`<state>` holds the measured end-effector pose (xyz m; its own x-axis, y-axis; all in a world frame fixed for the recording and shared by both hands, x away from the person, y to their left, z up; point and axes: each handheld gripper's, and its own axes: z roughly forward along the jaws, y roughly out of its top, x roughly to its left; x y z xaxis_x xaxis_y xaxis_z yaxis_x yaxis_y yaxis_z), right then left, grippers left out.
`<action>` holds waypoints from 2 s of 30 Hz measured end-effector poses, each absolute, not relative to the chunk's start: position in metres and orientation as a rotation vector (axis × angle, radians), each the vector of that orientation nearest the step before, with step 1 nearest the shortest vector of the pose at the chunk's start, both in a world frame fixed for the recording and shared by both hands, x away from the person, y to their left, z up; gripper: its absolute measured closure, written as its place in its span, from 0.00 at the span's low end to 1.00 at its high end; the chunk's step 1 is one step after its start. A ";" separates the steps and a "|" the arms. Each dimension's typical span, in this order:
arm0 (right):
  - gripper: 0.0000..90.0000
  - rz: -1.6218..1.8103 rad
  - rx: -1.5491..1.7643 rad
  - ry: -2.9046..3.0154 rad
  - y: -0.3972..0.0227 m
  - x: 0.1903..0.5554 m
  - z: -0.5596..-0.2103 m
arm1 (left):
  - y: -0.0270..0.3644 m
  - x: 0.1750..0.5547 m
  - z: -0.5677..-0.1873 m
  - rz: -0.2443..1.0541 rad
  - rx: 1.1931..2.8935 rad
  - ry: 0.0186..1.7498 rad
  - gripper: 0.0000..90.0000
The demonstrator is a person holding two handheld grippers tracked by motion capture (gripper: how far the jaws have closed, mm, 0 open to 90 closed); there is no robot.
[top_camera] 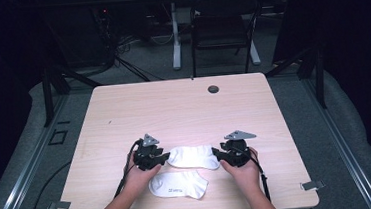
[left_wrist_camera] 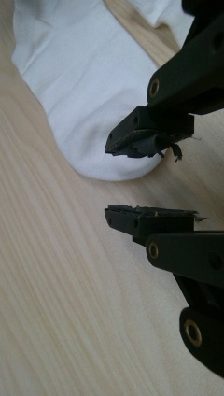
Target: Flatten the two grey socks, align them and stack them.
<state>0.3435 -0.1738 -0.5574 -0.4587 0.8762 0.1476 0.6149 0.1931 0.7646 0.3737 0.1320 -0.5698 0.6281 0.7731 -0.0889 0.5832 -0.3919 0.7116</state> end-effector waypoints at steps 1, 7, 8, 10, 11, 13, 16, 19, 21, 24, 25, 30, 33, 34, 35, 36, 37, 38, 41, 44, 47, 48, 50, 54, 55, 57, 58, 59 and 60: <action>0.63 1.142 1.407 2.154 -0.174 0.345 -0.558 | 0.132 0.374 -0.569 0.330 2.121 1.060 0.69; 0.64 1.122 1.429 2.143 -0.175 0.351 -0.563 | 0.130 0.378 -0.571 0.325 2.112 1.072 0.69; 0.64 1.124 1.427 2.141 -0.176 0.351 -0.563 | 0.130 0.379 -0.571 0.330 2.114 1.071 0.69; 0.64 1.127 1.425 2.144 -0.176 0.352 -0.563 | 0.130 0.380 -0.572 0.315 2.116 1.073 0.69; 0.64 1.127 1.423 2.141 -0.177 0.353 -0.563 | 0.130 0.381 -0.573 0.307 2.116 1.071 0.70; 0.64 1.132 1.422 2.157 -0.178 0.354 -0.563 | 0.129 0.381 -0.574 0.305 2.109 1.077 0.71; 0.64 1.121 1.426 2.168 -0.178 0.355 -0.565 | 0.127 0.381 -0.575 0.302 2.130 1.065 0.73; 0.64 1.138 1.448 2.169 -0.177 0.355 -0.565 | 0.126 0.381 -0.576 0.293 2.136 1.063 0.76; 0.65 1.139 1.463 2.172 -0.177 0.356 -0.566 | 0.125 0.381 -0.576 0.286 2.137 1.059 0.78; 0.67 1.126 1.473 2.196 -0.176 0.356 -0.569 | 0.125 0.380 -0.576 0.282 2.141 1.050 0.82; 0.68 1.123 1.464 2.215 -0.176 0.356 -0.570 | 0.125 0.380 -0.576 0.282 2.142 1.049 0.83; 0.80 1.090 1.418 2.266 -0.169 0.354 -0.572 | 0.123 0.379 -0.577 0.268 2.147 1.039 0.91; 0.90 1.048 1.392 2.270 -0.166 0.351 -0.571 | 0.122 0.378 -0.576 0.271 2.157 1.028 0.96; 0.92 1.048 1.389 2.270 -0.166 0.351 -0.571 | 0.121 0.378 -0.576 0.273 2.158 1.023 0.97; 0.94 1.046 1.386 2.269 -0.166 0.350 -0.571 | 0.121 0.378 -0.576 0.274 2.158 1.022 0.98; 0.95 1.059 1.386 2.269 -0.166 0.350 -0.571 | 0.121 0.378 -0.576 0.274 2.158 1.022 0.99; 0.95 1.056 1.384 2.270 -0.166 0.350 -0.570 | 0.121 0.378 -0.576 0.272 2.156 1.024 0.99; 0.96 1.056 1.377 2.271 -0.166 0.349 -0.570 | 0.121 0.378 -0.576 0.272 2.159 1.024 0.99; 0.96 1.054 1.369 2.278 -0.165 0.348 -0.569 | 0.122 0.377 -0.575 0.274 2.154 1.025 0.99; 0.96 1.061 1.363 2.276 -0.164 0.346 -0.567 | 0.123 0.377 -0.574 0.270 2.150 1.026 0.99; 0.96 1.077 1.362 2.268 -0.165 0.346 -0.566 | 0.124 0.376 -0.572 0.271 2.143 1.022 0.99; 0.96 1.084 1.373 2.264 -0.166 0.346 -0.565 | 0.124 0.376 -0.571 0.274 2.139 1.022 1.00; 0.96 1.098 1.372 2.265 -0.167 0.346 -0.563 | 0.125 0.376 -0.569 0.270 2.135 1.023 1.00; 0.96 1.127 1.378 2.265 -0.167 0.345 -0.558 | 0.127 0.374 -0.565 0.273 2.123 1.017 1.00; 0.96 1.127 1.364 2.270 -0.166 0.344 -0.556 | 0.128 0.374 -0.564 0.275 2.116 1.017 1.00; 0.96 1.138 1.355 2.264 -0.163 0.343 -0.552 | 0.129 0.374 -0.562 0.277 2.107 1.018 1.00; 0.96 1.142 1.347 2.261 -0.162 0.342 -0.549 | 0.130 0.374 -0.562 0.271 2.107 1.020 1.00; 0.96 1.142 1.334 2.270 -0.161 0.342 -0.548 | 0.131 0.374 -0.561 0.272 2.107 1.017 1.00; 0.96 1.141 1.326 2.274 -0.160 0.342 -0.546 | 0.131 0.374 -0.560 0.278 2.103 1.017 1.00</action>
<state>0.3420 -0.1601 -0.5462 -0.5438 0.8262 0.1474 0.6118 0.2701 0.7434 0.3735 0.1309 -0.5603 0.6577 0.7426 -0.1266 0.5746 -0.3859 0.7217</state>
